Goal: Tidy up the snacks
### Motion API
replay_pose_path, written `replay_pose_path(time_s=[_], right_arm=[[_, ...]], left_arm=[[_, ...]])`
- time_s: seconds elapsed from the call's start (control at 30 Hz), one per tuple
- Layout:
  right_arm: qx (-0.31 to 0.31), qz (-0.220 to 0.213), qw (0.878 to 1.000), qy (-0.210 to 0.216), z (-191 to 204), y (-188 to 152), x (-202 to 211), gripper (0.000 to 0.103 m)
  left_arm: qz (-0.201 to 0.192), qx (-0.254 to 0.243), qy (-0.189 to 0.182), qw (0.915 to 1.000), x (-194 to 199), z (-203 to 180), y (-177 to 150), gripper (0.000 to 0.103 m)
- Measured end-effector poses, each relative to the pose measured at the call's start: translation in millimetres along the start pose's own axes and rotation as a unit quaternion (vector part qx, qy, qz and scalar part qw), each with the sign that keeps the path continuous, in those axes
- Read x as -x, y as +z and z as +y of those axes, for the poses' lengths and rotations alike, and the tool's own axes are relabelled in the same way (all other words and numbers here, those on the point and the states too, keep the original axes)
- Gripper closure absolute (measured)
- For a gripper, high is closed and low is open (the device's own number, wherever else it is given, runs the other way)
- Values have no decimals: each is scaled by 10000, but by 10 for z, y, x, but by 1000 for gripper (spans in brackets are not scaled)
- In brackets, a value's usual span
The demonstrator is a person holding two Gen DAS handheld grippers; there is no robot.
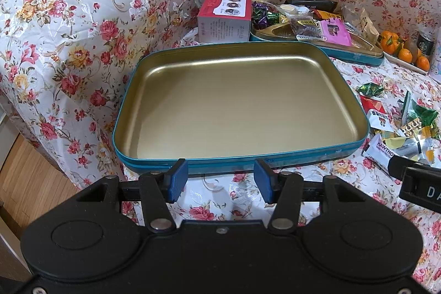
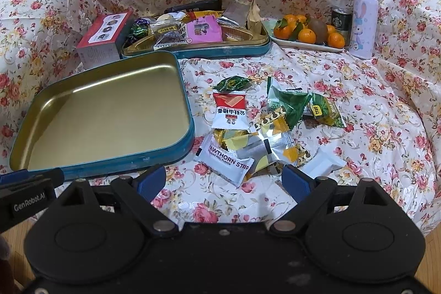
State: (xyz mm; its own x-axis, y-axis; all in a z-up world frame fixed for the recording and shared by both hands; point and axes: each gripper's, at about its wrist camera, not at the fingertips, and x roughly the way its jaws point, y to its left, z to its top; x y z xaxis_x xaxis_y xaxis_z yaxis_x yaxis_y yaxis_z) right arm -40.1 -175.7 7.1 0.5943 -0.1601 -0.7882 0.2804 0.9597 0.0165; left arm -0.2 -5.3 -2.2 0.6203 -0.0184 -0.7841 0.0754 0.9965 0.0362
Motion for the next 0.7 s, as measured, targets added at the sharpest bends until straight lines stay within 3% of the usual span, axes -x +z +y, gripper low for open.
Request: replay_pose_path(time_s=[0.7], right_arm=[[-178,-5,9998,135,-91,18,-8,8]], left_arm=[[-39,-60,-66,10000,16,-12,3,45]])
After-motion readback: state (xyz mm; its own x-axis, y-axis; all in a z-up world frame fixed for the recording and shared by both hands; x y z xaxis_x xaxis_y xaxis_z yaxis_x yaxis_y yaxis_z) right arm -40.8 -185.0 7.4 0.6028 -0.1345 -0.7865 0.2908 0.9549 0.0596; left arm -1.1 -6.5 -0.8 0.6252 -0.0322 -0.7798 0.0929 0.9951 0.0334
